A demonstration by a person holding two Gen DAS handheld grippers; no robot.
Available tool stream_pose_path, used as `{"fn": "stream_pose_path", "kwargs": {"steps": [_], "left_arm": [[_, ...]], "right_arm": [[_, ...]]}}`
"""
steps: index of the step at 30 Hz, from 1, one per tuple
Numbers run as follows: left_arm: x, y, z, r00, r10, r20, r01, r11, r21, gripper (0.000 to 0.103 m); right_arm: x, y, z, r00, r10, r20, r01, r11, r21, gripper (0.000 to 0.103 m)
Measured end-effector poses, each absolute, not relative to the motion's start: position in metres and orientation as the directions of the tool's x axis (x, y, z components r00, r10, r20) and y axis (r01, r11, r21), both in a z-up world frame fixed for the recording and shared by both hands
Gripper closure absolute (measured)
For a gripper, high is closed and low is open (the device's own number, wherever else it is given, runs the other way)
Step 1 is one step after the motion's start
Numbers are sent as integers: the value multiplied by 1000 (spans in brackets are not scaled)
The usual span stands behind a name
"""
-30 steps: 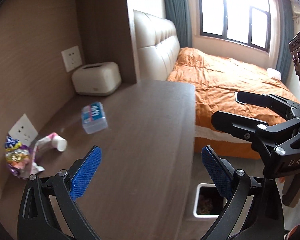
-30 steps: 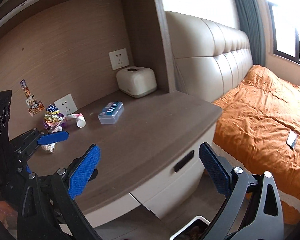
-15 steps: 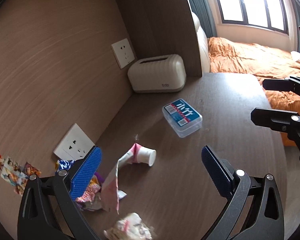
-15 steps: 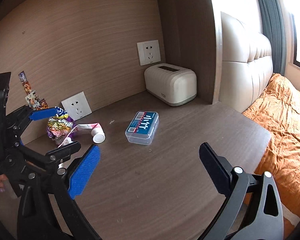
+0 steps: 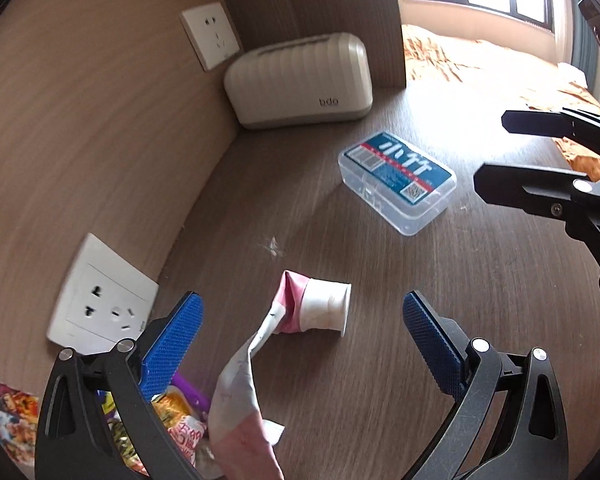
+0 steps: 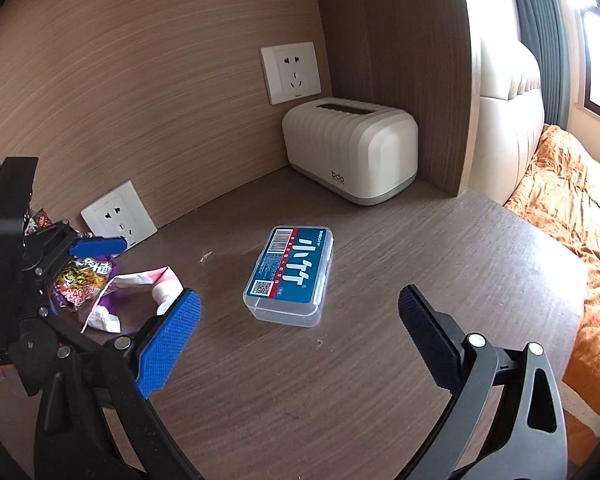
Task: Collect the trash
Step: 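Grasp the pink-white paper cup with the left tool while the right tool grasps the clear box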
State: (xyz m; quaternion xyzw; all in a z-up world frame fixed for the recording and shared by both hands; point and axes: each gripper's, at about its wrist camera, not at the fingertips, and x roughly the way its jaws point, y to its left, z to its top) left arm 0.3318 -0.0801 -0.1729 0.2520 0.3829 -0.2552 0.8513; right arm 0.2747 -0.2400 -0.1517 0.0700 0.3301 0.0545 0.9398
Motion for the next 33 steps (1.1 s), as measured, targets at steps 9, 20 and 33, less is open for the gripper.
{"fn": "stream_pose_path", "kwargs": {"steps": [9, 20, 33], "left_arm": [[351, -74, -191, 500, -220, -838, 655, 729, 199, 31], [346, -69, -193, 451, -306, -838, 686, 720, 106, 57], [322, -64, -155, 539, -370, -757, 669, 734, 118, 65]], "right_arm": [[296, -236, -158, 767, 128, -629, -27, 986, 167, 4], [333, -222, -186, 673, 72, -736, 14, 994, 110, 4], [302, -235, -154, 734, 53, -677, 25, 994, 105, 44]]}}
